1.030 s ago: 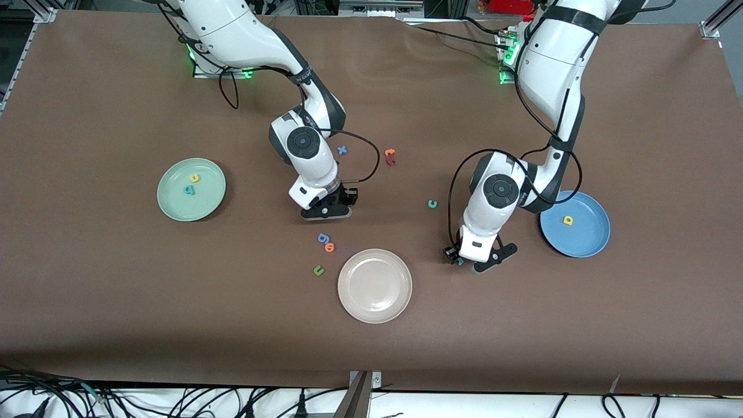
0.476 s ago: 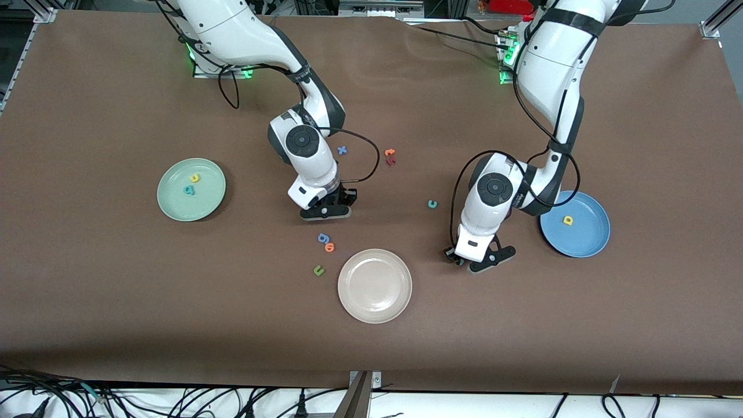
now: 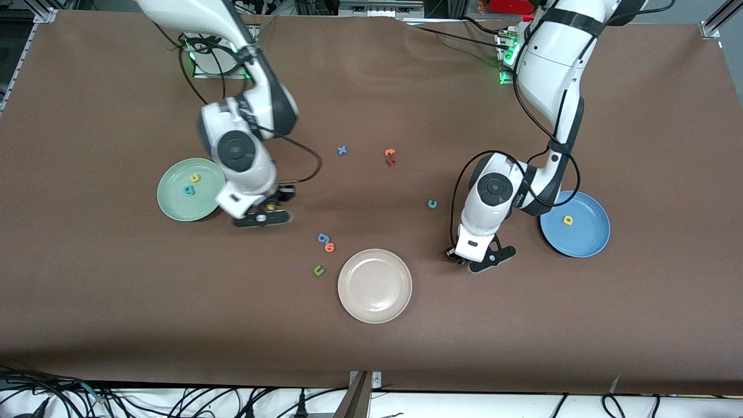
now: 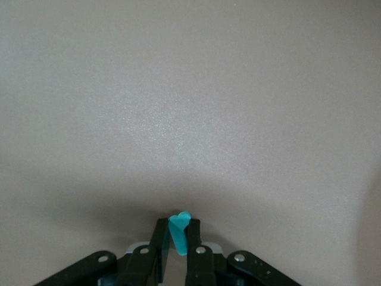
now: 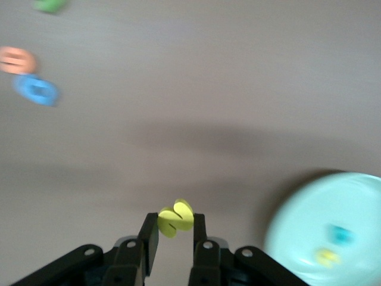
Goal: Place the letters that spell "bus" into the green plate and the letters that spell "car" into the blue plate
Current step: 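Drop the yellow 2 into the green plate while the left carries r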
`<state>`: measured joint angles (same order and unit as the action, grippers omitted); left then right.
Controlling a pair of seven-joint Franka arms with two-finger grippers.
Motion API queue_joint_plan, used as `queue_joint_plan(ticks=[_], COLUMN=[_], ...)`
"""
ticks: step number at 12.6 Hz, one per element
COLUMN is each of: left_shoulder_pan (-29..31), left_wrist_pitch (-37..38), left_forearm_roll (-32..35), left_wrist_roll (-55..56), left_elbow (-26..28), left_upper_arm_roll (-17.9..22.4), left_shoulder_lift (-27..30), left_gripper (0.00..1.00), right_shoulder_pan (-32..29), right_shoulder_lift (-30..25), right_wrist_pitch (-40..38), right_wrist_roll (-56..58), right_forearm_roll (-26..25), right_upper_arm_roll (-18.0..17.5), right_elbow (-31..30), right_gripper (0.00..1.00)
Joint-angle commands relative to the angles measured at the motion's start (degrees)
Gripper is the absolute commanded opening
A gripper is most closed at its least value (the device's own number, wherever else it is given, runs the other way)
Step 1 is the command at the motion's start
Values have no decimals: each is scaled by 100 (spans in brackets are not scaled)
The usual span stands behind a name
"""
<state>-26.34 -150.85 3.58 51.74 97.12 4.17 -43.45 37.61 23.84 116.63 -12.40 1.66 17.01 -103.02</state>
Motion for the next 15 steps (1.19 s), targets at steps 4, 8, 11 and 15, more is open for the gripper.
queue_joint_plan(ticks=[4,8,11,15], left_shoulder_pan=[-46,24,270,550], left_wrist_pitch=[-32,-6,65,301], left_forearm_roll=[459,477,398,240], left_wrist_roll=[-436,-1049,-2218,-3369], left_elbow=[-132,-45,569,1343], left_upper_arm_roll=[93,198,190,172], left_shoulder_lift=[-59,125,660,1267], left_gripper=[0,0,0,0], right_shoulder_pan=[36,-44,-79,-70], right_shoulder_lift=[-442,-161,-46,-187], right_wrist_pitch=[33,1160,1169,435], right_wrist_roll=[799,950,950,959], right_forearm_roll=[1,45,45,45], right_upper_arm_roll=[1461,1657,1648,1613], right_elbow=[-1646,-2249,-2205,-1540], right_gripper=[4,8,75,100])
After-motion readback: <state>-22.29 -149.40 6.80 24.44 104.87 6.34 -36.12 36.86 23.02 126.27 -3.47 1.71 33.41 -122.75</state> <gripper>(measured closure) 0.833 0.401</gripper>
